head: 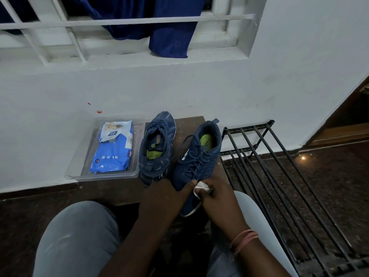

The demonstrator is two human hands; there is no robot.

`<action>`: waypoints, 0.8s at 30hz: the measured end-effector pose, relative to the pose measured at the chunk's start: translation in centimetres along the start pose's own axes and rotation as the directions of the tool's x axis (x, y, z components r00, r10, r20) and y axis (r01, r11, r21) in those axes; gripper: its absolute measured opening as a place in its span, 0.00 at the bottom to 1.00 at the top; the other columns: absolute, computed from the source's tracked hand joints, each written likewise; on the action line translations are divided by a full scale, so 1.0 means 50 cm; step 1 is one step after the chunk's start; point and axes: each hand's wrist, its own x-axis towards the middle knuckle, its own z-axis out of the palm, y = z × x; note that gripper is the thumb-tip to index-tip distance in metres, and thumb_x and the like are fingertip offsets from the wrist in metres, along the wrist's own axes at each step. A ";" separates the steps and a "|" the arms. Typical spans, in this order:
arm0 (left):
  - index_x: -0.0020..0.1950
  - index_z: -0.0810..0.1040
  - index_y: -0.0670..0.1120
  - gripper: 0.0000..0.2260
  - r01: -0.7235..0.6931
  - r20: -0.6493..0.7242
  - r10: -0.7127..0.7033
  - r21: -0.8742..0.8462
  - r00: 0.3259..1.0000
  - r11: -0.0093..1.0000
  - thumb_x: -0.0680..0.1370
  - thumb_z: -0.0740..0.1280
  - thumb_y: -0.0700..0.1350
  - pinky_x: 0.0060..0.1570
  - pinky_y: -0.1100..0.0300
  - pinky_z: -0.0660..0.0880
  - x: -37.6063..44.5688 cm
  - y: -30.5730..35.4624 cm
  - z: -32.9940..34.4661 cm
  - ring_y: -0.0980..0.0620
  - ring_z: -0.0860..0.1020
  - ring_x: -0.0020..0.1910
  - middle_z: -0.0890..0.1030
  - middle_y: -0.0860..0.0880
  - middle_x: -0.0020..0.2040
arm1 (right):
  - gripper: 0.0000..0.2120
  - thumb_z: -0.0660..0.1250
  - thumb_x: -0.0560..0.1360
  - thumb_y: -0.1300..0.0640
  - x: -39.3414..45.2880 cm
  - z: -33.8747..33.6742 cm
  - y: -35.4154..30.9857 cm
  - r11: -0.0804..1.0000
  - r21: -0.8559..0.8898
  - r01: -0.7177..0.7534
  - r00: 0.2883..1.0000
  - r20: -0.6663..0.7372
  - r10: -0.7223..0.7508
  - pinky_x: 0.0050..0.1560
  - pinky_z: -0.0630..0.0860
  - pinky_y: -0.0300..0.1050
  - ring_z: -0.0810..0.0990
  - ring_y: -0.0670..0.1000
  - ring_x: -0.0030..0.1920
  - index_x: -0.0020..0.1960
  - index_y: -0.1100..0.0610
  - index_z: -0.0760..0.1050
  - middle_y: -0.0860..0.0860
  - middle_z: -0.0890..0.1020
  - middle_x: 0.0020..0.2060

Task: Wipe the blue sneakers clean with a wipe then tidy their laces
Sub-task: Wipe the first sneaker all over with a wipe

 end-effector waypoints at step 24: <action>0.44 0.83 0.46 0.04 -0.076 0.059 0.136 -0.582 0.989 0.810 0.77 0.75 0.45 0.39 0.67 0.69 0.021 0.038 0.019 0.53 0.79 0.43 0.81 0.49 0.44 | 0.07 0.74 0.76 0.61 0.010 -0.009 0.005 0.984 0.092 0.154 0.960 -0.248 -0.127 0.51 0.75 0.36 0.79 0.39 0.49 0.45 0.49 0.82 0.42 0.80 0.44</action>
